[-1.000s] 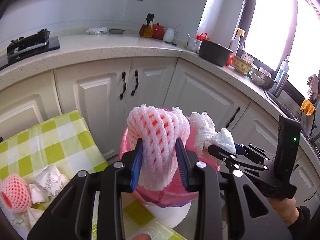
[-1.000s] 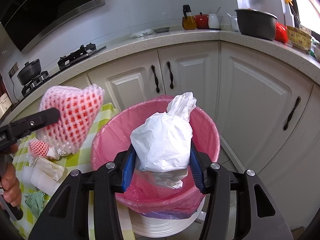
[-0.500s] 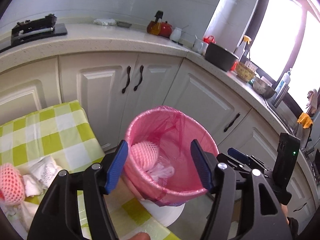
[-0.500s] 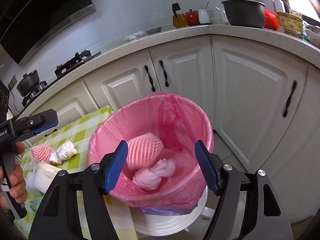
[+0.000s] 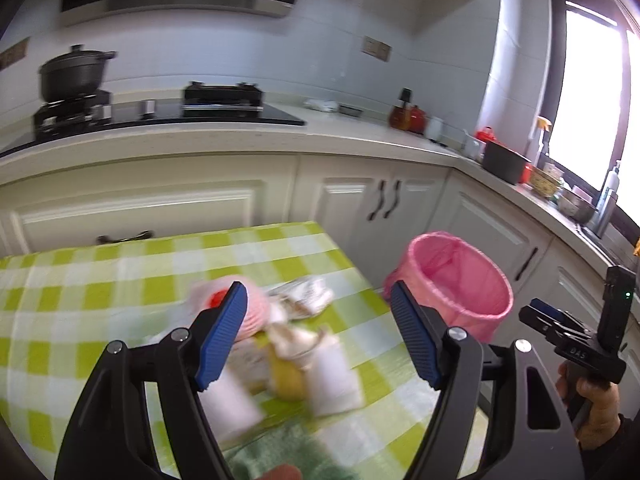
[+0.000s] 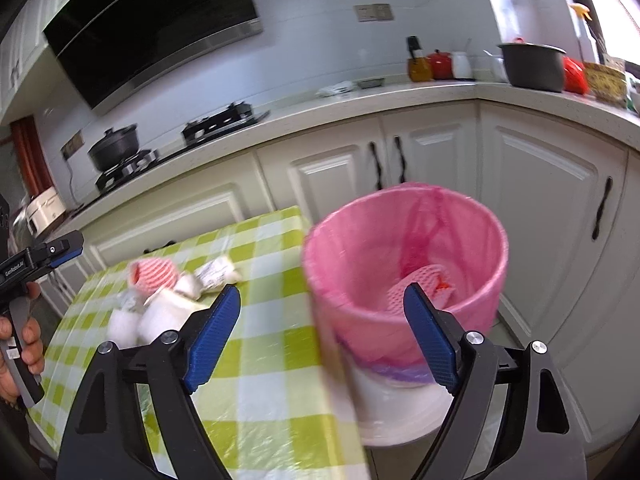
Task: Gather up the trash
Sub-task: 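Return to the table and grasp the green zigzag cloth with the right tool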
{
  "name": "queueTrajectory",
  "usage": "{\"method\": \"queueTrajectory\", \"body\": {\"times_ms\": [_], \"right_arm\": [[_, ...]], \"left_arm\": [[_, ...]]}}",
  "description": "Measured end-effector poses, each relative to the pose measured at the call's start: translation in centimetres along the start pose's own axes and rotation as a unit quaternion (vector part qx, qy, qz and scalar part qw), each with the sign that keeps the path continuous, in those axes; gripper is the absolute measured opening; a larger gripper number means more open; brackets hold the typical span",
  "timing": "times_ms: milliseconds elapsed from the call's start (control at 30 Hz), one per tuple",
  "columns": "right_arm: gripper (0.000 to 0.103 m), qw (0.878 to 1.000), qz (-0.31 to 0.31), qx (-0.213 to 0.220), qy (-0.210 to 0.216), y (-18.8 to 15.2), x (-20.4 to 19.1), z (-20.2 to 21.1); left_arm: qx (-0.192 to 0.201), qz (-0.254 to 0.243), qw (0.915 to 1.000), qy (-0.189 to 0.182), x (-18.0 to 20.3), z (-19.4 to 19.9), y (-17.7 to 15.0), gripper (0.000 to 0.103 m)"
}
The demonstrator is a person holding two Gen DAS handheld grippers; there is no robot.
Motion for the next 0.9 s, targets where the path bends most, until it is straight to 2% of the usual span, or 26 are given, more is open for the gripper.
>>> {"method": "queueTrajectory", "body": {"times_ms": [233,367,567,900], "right_arm": [[0.083,0.996,0.080,-0.017,-0.019,-5.3,-8.0,-1.1],[0.084,0.993,0.109,-0.038,-0.001,-8.1,-12.2,-1.9],[0.084,0.985,0.160,-0.062,0.020,-11.7,-17.1,-2.6],[0.084,0.971,0.217,-0.102,0.015,-16.5,-21.4,-4.9]], "left_arm": [[-0.003,0.001,0.9969,0.078,-6.2,3.9,-5.0,0.072],[-0.016,0.012,0.9956,0.092,-8.9,4.8,-7.7,0.072],[-0.032,0.040,0.9945,0.092,-11.3,5.0,-10.5,0.072],[-0.029,0.068,0.9941,0.080,-12.4,4.1,-11.2,0.072]]}}
Point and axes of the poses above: each gripper's, at about its wrist camera, not at the fingertips, and z roughly against the way its jaws point, x to its right, y to its top, the point moved 9 cm from there along -z, roughly the way its jaws point, and after that the axes turned 9 degrees about -z, right-handed, at the moved point
